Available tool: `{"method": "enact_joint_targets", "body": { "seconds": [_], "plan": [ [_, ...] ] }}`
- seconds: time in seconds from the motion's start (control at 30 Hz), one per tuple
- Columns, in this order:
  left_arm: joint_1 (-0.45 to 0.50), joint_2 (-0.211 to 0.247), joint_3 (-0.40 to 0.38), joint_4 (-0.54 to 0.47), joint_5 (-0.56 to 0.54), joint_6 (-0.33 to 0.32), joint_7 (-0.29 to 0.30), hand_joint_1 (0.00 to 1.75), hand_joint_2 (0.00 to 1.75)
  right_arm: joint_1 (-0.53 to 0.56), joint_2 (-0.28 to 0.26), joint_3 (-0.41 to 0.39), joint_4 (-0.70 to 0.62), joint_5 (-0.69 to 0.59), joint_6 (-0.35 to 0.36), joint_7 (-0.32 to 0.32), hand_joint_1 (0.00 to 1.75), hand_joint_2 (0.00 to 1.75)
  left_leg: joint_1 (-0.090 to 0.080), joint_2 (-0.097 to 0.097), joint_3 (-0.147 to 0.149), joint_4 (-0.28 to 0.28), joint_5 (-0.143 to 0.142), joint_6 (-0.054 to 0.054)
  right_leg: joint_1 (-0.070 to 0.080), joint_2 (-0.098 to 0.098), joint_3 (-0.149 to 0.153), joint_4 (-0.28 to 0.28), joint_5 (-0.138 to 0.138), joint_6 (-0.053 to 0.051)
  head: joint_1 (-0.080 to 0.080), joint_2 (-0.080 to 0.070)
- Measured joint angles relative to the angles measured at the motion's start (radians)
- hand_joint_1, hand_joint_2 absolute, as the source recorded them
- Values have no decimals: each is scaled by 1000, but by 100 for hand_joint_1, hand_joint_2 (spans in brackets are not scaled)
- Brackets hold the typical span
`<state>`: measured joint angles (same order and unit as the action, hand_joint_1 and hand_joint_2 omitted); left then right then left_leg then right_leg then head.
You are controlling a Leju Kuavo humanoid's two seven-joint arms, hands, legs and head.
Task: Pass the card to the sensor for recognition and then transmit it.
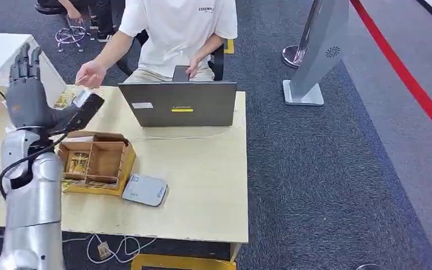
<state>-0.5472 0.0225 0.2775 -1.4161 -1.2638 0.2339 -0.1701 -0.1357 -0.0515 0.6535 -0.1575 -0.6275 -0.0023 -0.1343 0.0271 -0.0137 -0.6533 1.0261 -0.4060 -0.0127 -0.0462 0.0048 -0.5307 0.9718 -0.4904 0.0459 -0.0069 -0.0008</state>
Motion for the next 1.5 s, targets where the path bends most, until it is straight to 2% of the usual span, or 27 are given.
{"method": "enact_joint_targets", "body": {
  "seconds": [0.1, 0.27, 0.6, 0.63, 0.67, 1.5],
  "plan": [
    [1, -16, -104, -21, -58, 17, 19, 0, 175, 5, 0, 0, 0, -14, -3, 1, 0, 0, 0, 1, 0, 0, 0, 0, 0, 0, -1, 0, 0, 0, 0, 0],
    [5, -28, -202, -42, -101, 17, 47, 0, 175, 14, 0, 0, 0, -22, -10, 1, 0, 0, 1, 1, 0, -2, 0, 0, 1, 1, -1, 0, -1, -1, 0, 0],
    [24, -32, -237, -64, -100, 21, 58, 0, 175, 28, 0, 0, 3, -23, -2, 1, 0, 0, 1, 2, 0, -2, 0, 0, 1, 1, -3, 0, -2, 0, 0, 0],
    [25, -32, -237, -65, -99, 22, 59, 82, 175, 29, 0, 0, 4, -23, 0, 1, 0, 0, 1, 2, 0, -2, 0, 0, 1, 1, -3, 0, -2, 0, 0, 0],
    [26, -32, -237, -65, -99, 23, 59, 175, 175, 31, 0, 0, 4, -23, 2, 1, 0, 0, 1, 2, 0, -2, 0, 0, 1, 1, -3, 0, -2, 0, 0, 0],
    [35, -41, -274, -46, -80, 17, 35, 175, 175, 44, -6, 0, 8, -47, 5, 0, 0, 0, 1, 2, 0, -2, 0, -1, 1, 1, -4, 0, -2, 0, 0, 0]
  ]
}}
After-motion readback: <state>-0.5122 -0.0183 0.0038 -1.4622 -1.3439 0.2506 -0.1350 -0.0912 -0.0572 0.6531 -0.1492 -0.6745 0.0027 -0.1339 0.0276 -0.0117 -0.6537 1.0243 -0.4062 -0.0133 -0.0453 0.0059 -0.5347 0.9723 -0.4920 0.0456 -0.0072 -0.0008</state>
